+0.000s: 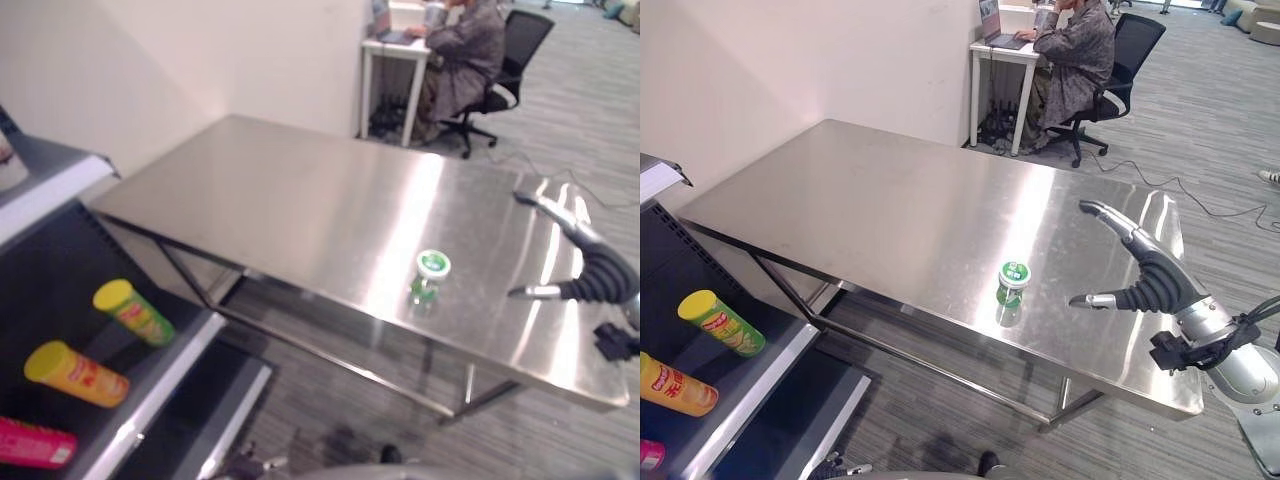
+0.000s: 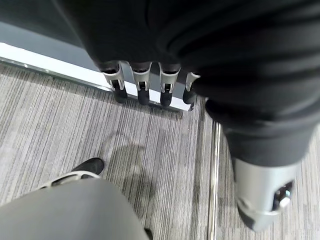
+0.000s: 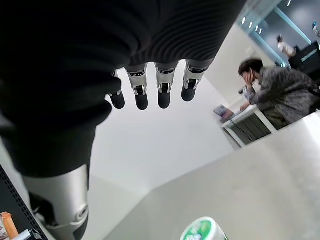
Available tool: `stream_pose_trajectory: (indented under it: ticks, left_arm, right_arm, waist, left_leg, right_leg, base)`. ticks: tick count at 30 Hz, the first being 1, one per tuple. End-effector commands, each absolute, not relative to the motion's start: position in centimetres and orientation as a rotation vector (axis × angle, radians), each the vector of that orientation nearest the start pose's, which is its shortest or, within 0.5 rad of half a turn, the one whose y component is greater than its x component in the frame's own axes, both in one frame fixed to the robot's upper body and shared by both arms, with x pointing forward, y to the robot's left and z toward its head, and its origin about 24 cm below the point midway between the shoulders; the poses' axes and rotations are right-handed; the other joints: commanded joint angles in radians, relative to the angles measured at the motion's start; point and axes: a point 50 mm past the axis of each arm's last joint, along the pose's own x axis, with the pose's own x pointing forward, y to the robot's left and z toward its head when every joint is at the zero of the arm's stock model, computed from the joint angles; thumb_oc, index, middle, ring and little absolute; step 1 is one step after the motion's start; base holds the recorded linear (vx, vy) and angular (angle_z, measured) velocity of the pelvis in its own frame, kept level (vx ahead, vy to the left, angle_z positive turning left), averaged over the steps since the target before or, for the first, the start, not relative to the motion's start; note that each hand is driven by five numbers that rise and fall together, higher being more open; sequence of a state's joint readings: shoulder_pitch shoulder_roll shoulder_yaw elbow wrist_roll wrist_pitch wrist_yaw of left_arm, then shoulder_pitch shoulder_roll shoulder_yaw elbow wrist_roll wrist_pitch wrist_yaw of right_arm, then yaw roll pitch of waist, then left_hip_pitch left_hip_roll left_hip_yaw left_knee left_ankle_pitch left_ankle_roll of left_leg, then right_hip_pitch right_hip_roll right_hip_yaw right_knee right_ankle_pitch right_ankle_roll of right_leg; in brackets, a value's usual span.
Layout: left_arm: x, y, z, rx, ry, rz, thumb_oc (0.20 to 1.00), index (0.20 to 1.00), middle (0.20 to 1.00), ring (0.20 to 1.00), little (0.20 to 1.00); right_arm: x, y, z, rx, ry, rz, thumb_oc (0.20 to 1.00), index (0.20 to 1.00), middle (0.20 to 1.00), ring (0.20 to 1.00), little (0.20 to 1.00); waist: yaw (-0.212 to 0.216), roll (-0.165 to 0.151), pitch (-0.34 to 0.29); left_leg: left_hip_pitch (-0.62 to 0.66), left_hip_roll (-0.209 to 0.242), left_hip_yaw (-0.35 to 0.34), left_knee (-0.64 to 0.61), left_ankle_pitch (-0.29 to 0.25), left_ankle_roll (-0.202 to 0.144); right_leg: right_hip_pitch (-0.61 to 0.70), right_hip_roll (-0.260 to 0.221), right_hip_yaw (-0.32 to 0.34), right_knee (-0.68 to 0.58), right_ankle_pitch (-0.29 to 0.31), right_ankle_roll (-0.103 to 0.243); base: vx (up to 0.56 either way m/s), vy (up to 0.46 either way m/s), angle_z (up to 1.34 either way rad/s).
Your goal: Put the goods on the table back onto the shelves and tidy them up.
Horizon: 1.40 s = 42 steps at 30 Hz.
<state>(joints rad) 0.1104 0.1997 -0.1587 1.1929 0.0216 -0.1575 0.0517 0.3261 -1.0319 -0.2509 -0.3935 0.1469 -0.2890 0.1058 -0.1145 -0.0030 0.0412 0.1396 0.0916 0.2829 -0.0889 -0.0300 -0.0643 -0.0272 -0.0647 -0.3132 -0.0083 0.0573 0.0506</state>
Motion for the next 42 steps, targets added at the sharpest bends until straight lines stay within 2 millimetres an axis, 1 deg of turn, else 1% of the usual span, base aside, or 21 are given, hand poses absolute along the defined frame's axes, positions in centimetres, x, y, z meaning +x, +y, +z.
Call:
stream_pose_trajectory:
  ticks: [1,3,4,5,6,10,18,20,27,31,36,42]
  left_arm:
    - [7.9,21.9,-16.3,0.302,1.107,-0.009,1.0,1.0,1.0,1.0,1.0]
    - [7.8,21.9,-16.3,0.295,1.11,-0.005,1.0,1.0,1.0,1.0,1.0]
    - [7.9,21.8,-16.3,0.292,1.113,-0.007,1.0,1.0,1.0,1.0,1.0]
    - [8.0,21.8,-16.3,0.295,1.112,-0.008,1.0,1.0,1.0,1.0,1.0]
    - [8.2,21.7,-16.3,0.302,1.107,-0.016,1.0,1.0,1.0,1.0,1.0]
    - [8.5,21.6,-16.2,0.32,1.102,-0.02,1.0,1.0,1.0,1.0,1.0]
    - [8.6,21.8,-16.2,0.324,1.104,-0.014,1.0,1.0,1.0,1.0,1.0]
    - [8.8,21.8,-16.2,0.331,1.101,-0.017,1.0,1.0,1.0,1.0,1.0]
    - [9.0,22.1,-16.1,0.342,1.103,-0.009,1.0,1.0,1.0,1.0,1.0]
    - [9.0,22.2,-16.1,0.344,1.105,-0.008,1.0,1.0,1.0,1.0,1.0]
    - [9.1,22.2,-16.1,0.347,1.105,-0.007,1.0,1.0,1.0,1.0,1.0]
    - [9.0,22.4,-16.1,0.353,1.109,-0.001,1.0,1.0,1.0,1.0,1.0]
  right_arm:
    - [20.4,-25.4,18.7,-0.888,-0.403,0.323,1.0,1.0,1.0,1.0,1.0]
    - [20.6,-25.3,18.5,-0.89,-0.394,0.336,1.0,1.0,1.0,1.0,1.0]
    - [21.3,-25.2,17.8,-0.92,-0.357,0.348,1.0,1.0,1.0,1.0,1.0]
    - [21.5,-25.1,17.7,-0.921,-0.355,0.357,1.0,1.0,1.0,1.0,1.0]
    - [22.1,-25.0,17.1,-0.938,-0.334,0.356,1.0,1.0,1.0,1.0,1.0]
    - [23.0,-24.8,16.5,-0.935,-0.331,0.35,1.0,1.0,1.0,1.0,1.0]
    - [23.9,-24.4,15.1,-0.926,-0.288,0.36,1.0,1.0,1.0,1.0,1.0]
    - [24.5,-24.3,14.5,-0.923,-0.275,0.353,1.0,1.0,1.0,1.0,1.0]
    - [26.0,-23.5,13.8,-0.907,-0.257,0.369,1.0,1.0,1.0,1.0,1.0]
    - [26.5,-23.1,13.3,-0.898,-0.246,0.383,1.0,1.0,1.0,1.0,1.0]
    - [27.0,-23.2,12.4,-0.914,-0.211,0.379,1.0,1.0,1.0,1.0,1.0]
    - [27.4,-23.2,12.1,-0.933,-0.2,0.37,1.0,1.0,1.0,1.0,1.0]
  waist:
    - [0.032,-0.059,-0.011]
    - [0.033,-0.06,-0.013]
    - [0.044,-0.063,-0.015]
    - [0.046,-0.064,-0.016]
    - [0.052,-0.067,-0.017]
    - [0.061,-0.072,-0.018]
    - [0.076,-0.077,-0.022]
    - [0.084,-0.078,-0.022]
    - [0.098,-0.082,-0.019]
    - [0.107,-0.084,-0.017]
    - [0.114,-0.086,-0.018]
    - [0.118,-0.088,-0.015]
  left_leg:
    - [0.013,0.0,-0.009,0.002,-0.016,-0.013]
    - [0.012,-0.001,-0.011,0.002,-0.016,-0.013]
    - [0.009,-0.001,-0.015,0.002,-0.016,-0.012]
    - [0.008,-0.001,-0.016,0.002,-0.016,-0.013]
    - [0.006,0.0,-0.018,0.002,-0.015,-0.013]
    - [0.005,0.003,-0.023,0.002,-0.014,-0.015]
    - [0.004,0.011,-0.039,0.002,-0.013,-0.019]
    - [0.005,0.014,-0.044,0.002,-0.013,-0.021]
    - [0.003,0.024,-0.056,0.002,-0.009,-0.027]
    - [0.002,0.028,-0.067,0.002,-0.007,-0.031]
    - [0.0,0.032,-0.072,0.002,-0.005,-0.034]
    - [-0.004,0.035,-0.079,0.002,-0.004,-0.036]
  right_leg:
    - [-0.008,-0.143,0.063,0.015,0.055,0.141]
    - [-0.008,-0.144,0.061,0.01,0.057,0.142]
    - [-0.004,-0.147,0.059,0.002,0.062,0.142]
    - [-0.003,-0.147,0.059,-0.001,0.063,0.142]
    - [0.002,-0.146,0.058,-0.008,0.065,0.142]
    - [0.01,-0.143,0.052,-0.014,0.062,0.14]
    - [0.023,-0.139,0.038,-0.017,0.052,0.137]
    - [0.028,-0.137,0.032,-0.017,0.046,0.134]
    - [0.039,-0.13,0.018,-0.008,0.029,0.128]
    - [0.045,-0.129,0.004,-0.004,0.02,0.126]
    - [0.05,-0.127,-0.009,-0.002,0.015,0.125]
    - [0.054,-0.125,-0.016,-0.001,0.01,0.123]
  base:
    - [0.0,0.0,0.0]
    - [0.0,0.0,0.0]
    - [0.0,0.0,0.0]
    - [0.0,0.0,0.0]
    - [0.0,0.0,0.0]
    - [0.01,-0.014,0.02]
    - [0.02,-0.027,0.08]
    - [0.04,-0.027,0.05]
    - [0.02,-0.026,0.09]
    - [0.02,-0.022,0.08]
    - [0.03,-0.014,0.12]
    - [0.01,-0.004,0.02]
